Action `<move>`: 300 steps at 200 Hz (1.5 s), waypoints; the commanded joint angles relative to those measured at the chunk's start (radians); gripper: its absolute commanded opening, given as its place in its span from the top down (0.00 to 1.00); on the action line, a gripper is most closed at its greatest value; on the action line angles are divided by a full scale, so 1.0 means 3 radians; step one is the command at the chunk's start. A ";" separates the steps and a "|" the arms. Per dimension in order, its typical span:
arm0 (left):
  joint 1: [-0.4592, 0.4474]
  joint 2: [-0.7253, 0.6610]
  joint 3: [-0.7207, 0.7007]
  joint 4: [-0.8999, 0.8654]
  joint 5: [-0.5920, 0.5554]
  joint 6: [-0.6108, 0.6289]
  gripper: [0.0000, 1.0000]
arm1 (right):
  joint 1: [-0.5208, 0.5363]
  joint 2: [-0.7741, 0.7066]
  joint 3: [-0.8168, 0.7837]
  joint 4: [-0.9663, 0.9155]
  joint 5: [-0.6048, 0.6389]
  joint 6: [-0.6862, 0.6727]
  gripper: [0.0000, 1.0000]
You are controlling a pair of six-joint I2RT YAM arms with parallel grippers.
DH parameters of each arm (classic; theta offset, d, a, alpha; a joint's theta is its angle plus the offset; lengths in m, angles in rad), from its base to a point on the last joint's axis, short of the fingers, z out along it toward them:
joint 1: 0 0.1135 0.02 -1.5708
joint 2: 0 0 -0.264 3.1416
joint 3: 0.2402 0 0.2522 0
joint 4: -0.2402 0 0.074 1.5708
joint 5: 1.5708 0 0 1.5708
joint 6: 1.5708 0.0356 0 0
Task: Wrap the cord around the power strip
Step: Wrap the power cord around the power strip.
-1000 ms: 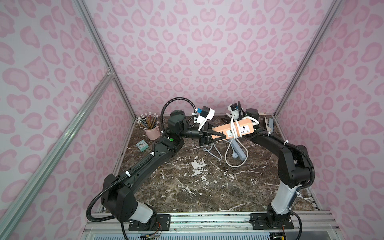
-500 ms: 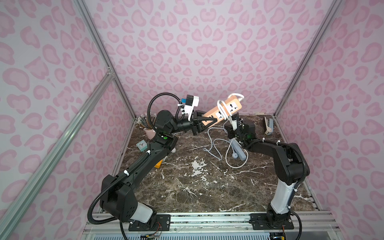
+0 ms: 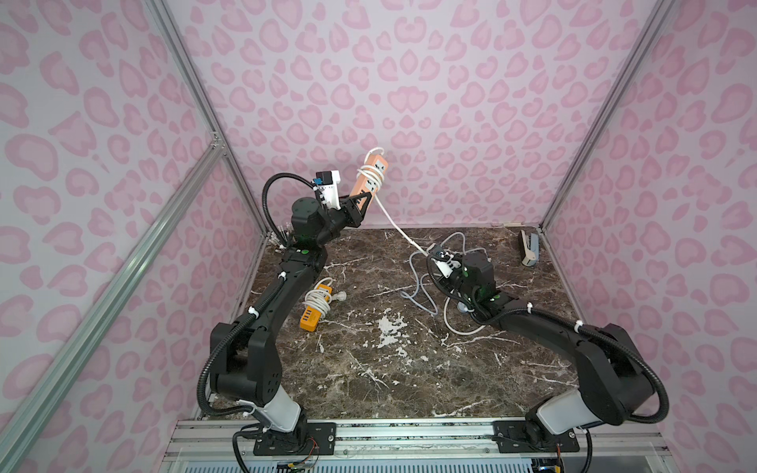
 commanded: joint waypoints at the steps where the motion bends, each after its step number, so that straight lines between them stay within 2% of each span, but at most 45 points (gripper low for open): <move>1: -0.0005 0.0155 0.0133 -0.0539 -0.0682 0.0732 0.97 | 0.0171 -0.0242 0.0079 -0.0139 0.0246 -0.0466 1.00; 25: -0.0124 0.0333 0.0218 -0.0905 -0.1019 0.1152 0.97 | 0.0307 -0.0461 0.0239 -0.0277 0.0136 -0.0661 1.00; 43: -0.0293 0.0477 0.0342 -0.1255 -0.1109 0.1464 0.97 | 0.0305 -0.0549 0.0394 -0.0279 0.0033 -0.0731 1.00; 71: -0.0633 0.0678 0.0577 -0.1890 -0.1039 0.1956 0.97 | 0.0157 -0.0452 0.0798 -0.0434 -0.0154 -0.0766 1.00; 92: -0.0865 0.0808 0.0750 -0.2451 -0.0786 0.2286 0.97 | 0.0005 -0.0286 0.1060 -0.0553 -0.0217 -0.0833 1.00; 126: -0.1163 0.0792 0.0758 -0.3034 -0.0074 0.2661 0.97 | -0.0321 -0.0003 0.1415 -0.0785 -0.0416 -0.0832 1.00; 155: -0.1335 0.0553 0.0532 -0.3041 0.0948 0.2946 0.97 | -0.0479 0.0300 0.1768 -0.1042 -0.0568 -0.0827 1.00; 208: -0.1386 0.0214 0.0427 -0.3221 0.2103 0.3393 0.97 | -0.0784 0.0731 0.2023 -0.1306 -0.1143 -0.0441 1.00; 236: -0.1352 0.0096 0.0435 -0.3158 0.2422 0.3431 0.97 | -0.0879 0.0873 0.1927 -0.1292 -0.1497 -0.0205 1.00; 250: -0.1318 0.0020 0.0407 -0.2991 0.2519 0.3304 0.97 | -0.0950 0.0900 0.1826 -0.1214 -0.1715 -0.0049 1.00; 285: -0.1231 -0.0304 0.0144 -0.2027 0.2623 0.2608 0.97 | -0.1130 0.0900 0.1558 -0.0904 -0.2171 0.0357 0.73; 300: -0.1175 -0.0425 0.0013 -0.1520 0.2600 0.2234 0.97 | -0.1184 0.0923 0.1402 -0.0744 -0.2238 0.0495 0.65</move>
